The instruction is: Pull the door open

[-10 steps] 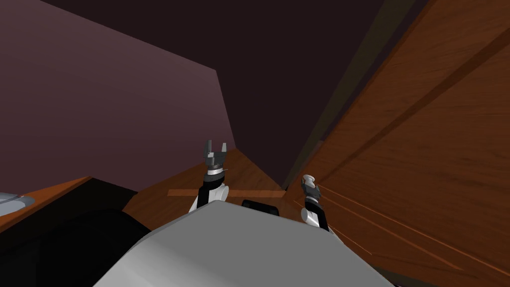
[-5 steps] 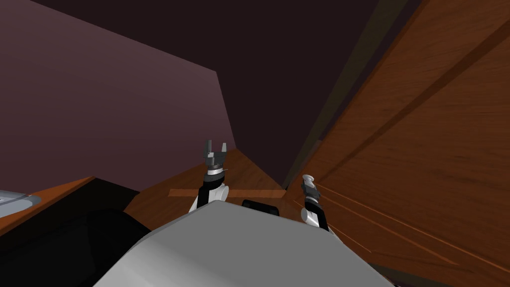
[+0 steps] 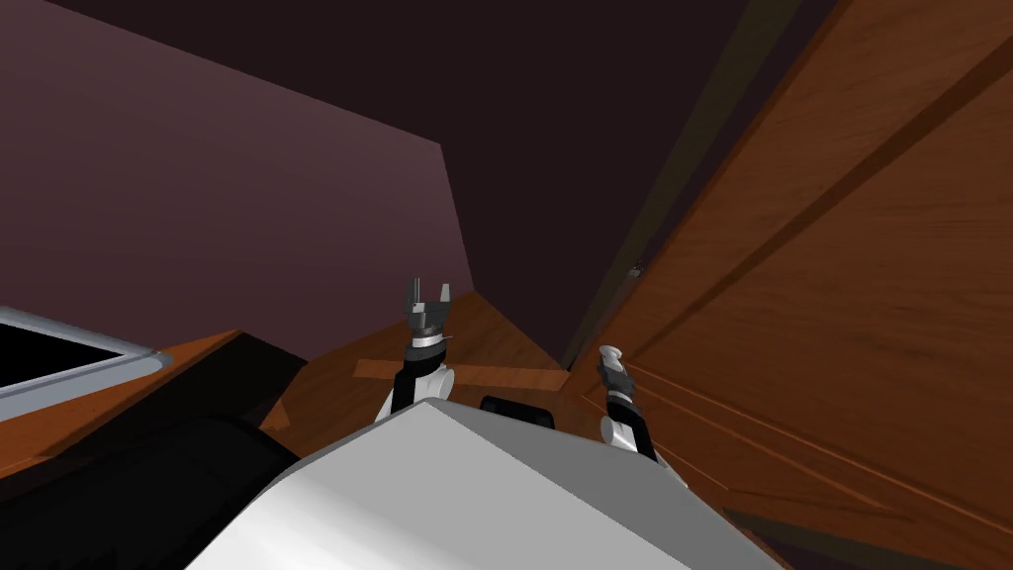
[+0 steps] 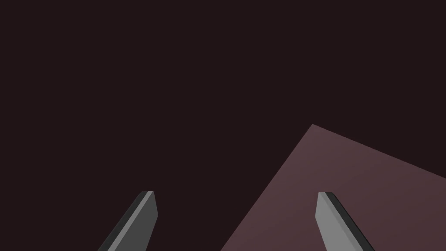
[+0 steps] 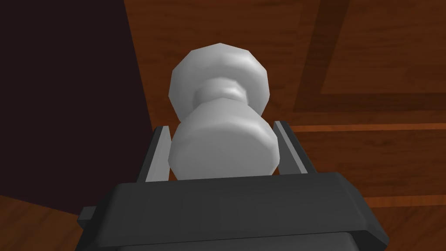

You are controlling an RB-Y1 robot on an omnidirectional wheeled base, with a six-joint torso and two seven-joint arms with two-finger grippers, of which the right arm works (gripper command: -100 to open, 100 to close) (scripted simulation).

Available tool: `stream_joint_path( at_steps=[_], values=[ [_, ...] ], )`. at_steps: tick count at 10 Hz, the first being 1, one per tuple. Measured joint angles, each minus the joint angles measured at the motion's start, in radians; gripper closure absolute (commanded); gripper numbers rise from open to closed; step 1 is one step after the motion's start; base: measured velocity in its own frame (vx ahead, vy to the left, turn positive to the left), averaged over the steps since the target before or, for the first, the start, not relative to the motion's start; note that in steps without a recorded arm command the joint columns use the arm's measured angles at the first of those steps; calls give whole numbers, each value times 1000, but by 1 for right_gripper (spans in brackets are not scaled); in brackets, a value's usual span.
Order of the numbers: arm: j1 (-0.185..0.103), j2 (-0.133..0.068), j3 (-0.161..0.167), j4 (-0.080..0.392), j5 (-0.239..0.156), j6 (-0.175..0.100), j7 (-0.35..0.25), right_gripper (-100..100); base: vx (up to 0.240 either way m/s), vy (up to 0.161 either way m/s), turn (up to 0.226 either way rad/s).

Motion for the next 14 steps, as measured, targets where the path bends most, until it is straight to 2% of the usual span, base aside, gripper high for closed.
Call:
stream_joint_path(
  at_steps=[3,4,5,10,12,14],
  values=[
    [21,-23,50,-19,18,0,-50,100,-271,-42,120],
    [18,-30,67,-9,25,-6,-71,100,-109,-5,35],
    [19,-28,72,-6,27,-5,-76,100,-168,-15,93],
    [40,-77,136,-26,56,-33,-141,100,-244,-18,90],
    [45,-91,166,-21,69,-48,-170,100,-225,-46,75],
    [62,-96,179,-40,75,-43,-175,100,-119,-27,56]
  ],
)
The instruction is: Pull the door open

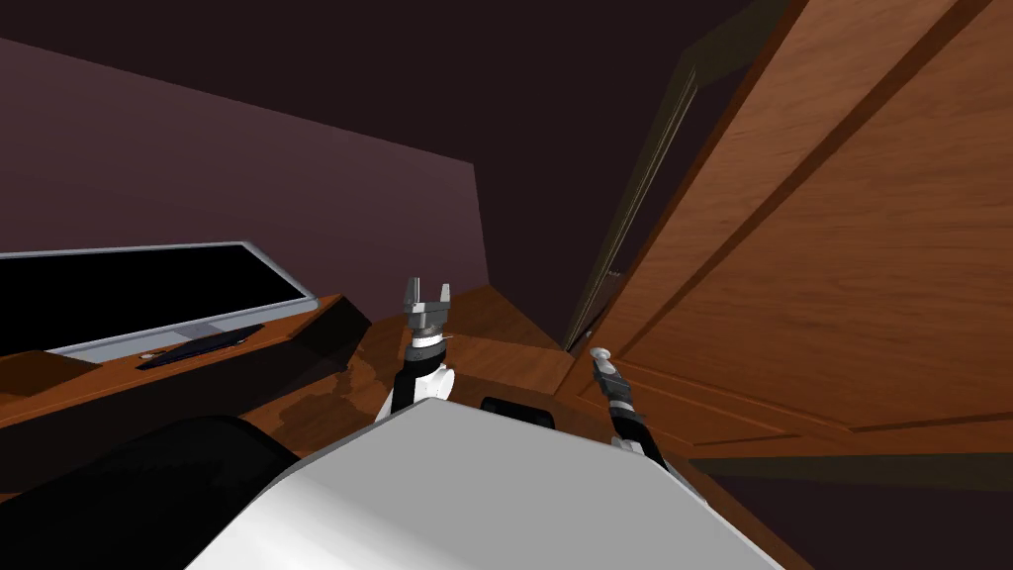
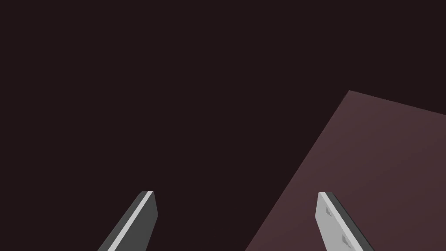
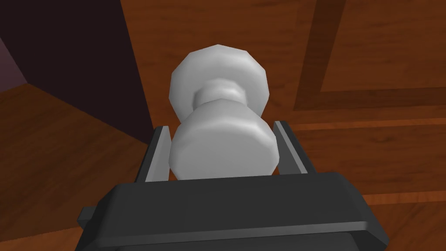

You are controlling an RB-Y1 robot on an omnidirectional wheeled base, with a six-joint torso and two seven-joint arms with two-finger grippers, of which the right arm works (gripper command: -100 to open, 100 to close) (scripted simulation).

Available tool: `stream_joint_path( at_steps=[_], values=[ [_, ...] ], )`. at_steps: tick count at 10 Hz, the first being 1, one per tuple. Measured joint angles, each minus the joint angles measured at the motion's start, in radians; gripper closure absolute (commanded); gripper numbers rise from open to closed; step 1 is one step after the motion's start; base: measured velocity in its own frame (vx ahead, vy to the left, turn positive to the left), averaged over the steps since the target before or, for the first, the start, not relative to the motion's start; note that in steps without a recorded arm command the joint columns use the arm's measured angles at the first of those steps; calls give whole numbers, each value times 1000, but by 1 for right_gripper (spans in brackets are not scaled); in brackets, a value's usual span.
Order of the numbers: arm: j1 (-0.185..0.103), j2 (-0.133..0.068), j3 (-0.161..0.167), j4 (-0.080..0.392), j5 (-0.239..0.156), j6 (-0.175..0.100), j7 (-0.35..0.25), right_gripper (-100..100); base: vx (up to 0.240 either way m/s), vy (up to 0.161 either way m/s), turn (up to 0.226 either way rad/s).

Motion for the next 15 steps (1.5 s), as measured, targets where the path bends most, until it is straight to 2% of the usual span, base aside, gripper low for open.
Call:
stream_joint_path(
  at_steps=[2,4,6,8,10,12,13,15],
  values=[
    [10,-24,20,-7,9,-19,-23,100,-243,-33,117],
    [35,-46,44,-31,19,-34,-43,100,-201,-37,79],
    [46,-68,73,-25,32,-59,-74,100,-196,-60,78],
    [52,-81,101,-16,45,-86,-102,100,-148,-47,57],
    [56,-85,110,-10,49,-95,-111,100,-163,-44,134],
    [65,-102,124,-8,56,-120,-129,100,-187,-46,113],
    [64,-107,134,7,61,-140,-142,100,-211,-70,153],
    [87,-128,150,-7,67,-159,-158,100,-204,-52,119]
  ],
)
